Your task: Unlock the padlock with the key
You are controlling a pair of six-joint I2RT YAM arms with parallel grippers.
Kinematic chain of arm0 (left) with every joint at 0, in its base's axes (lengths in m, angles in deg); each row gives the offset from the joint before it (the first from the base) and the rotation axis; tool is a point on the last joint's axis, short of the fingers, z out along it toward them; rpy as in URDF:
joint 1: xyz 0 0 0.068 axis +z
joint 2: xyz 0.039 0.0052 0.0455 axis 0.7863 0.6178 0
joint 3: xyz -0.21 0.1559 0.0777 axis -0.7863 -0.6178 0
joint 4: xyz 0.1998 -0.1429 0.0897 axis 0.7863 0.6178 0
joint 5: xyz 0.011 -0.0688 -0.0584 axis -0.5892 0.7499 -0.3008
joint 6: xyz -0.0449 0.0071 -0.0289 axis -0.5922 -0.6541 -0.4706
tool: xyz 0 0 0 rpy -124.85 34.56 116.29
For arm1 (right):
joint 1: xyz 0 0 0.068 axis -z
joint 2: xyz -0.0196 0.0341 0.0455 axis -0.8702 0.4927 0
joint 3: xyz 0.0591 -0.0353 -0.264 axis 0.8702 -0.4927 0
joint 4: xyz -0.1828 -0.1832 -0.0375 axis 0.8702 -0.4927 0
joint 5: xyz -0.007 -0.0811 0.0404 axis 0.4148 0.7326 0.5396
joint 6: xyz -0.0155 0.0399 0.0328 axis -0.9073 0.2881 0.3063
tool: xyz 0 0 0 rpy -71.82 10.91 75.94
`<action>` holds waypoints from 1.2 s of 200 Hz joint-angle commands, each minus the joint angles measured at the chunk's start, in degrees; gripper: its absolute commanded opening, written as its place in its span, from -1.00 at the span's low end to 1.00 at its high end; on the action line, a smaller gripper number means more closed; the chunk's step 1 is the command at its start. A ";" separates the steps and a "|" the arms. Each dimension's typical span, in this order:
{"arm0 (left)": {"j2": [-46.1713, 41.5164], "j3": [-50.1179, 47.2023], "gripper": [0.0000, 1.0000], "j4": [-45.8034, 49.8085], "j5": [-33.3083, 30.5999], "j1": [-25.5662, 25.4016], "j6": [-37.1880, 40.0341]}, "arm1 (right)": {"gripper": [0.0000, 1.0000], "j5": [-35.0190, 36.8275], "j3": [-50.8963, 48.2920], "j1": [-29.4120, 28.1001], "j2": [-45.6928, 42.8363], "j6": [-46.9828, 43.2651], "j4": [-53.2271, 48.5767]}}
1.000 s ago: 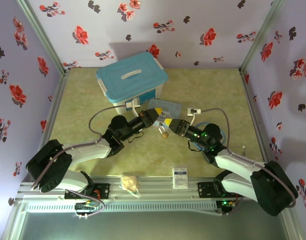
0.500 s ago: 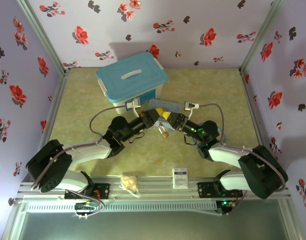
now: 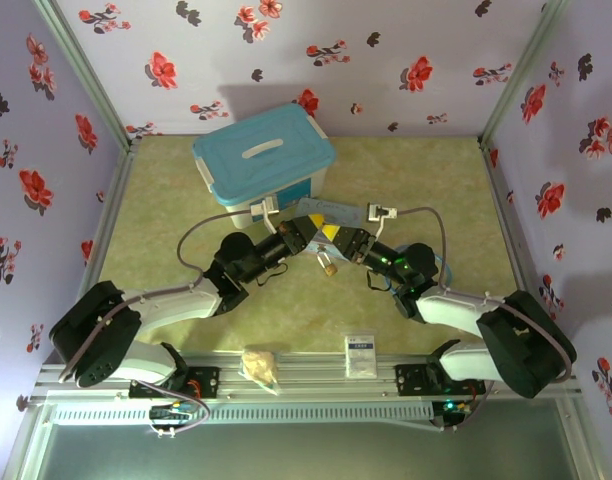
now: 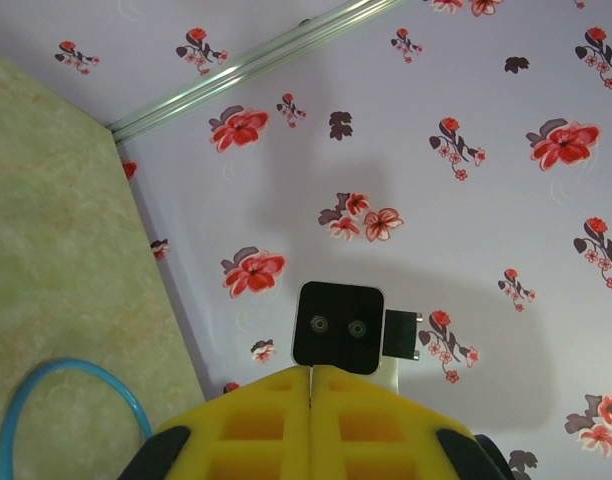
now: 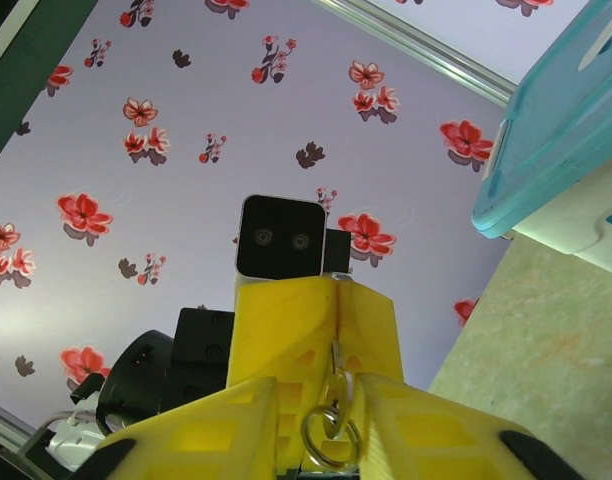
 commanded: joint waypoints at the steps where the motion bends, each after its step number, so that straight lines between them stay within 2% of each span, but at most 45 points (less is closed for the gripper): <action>1: -0.59 0.88 -1.00 -2.29 -0.13 0.25 0.98 | -0.56 0.10 0.67 -0.50 0.40 -0.43 2.92; 20: -0.27 0.65 -1.00 -2.50 -0.12 0.28 0.51 | -0.66 0.32 0.45 -0.50 0.22 -0.62 2.92; 80: -0.45 -0.41 -1.00 -2.79 -0.85 0.34 0.35 | -0.79 1.61 -0.54 -0.41 0.34 -1.19 2.90; 116: -0.36 -1.10 -1.00 -2.83 -1.43 0.56 -0.11 | -0.99 1.46 -0.54 -0.41 0.49 -1.37 2.70; 149: -0.75 -1.66 -1.00 -3.05 -2.08 0.69 -0.32 | -1.00 1.55 -1.31 -0.32 -1.05 -2.69 -0.38; 185: -1.57 -2.03 -1.00 -3.02 -2.33 0.90 0.11 | -1.00 2.12 -2.04 -0.32 -5.58 -6.83 -10.00; 193: -1.67 -1.98 -0.80 -3.34 -2.32 0.95 0.23 | -1.00 1.82 -1.97 -0.32 -6.82 -7.99 -12.70; 218: -1.03 -1.31 -0.49 -3.77 -1.22 0.94 -0.07 | -1.00 0.66 -1.57 -0.32 -9.44 -10.44 -18.42; 240: 0.19 -0.12 -0.37 -4.37 0.70 0.95 -0.28 | -1.00 -0.84 -1.40 -0.32 -9.65 -10.62 -18.76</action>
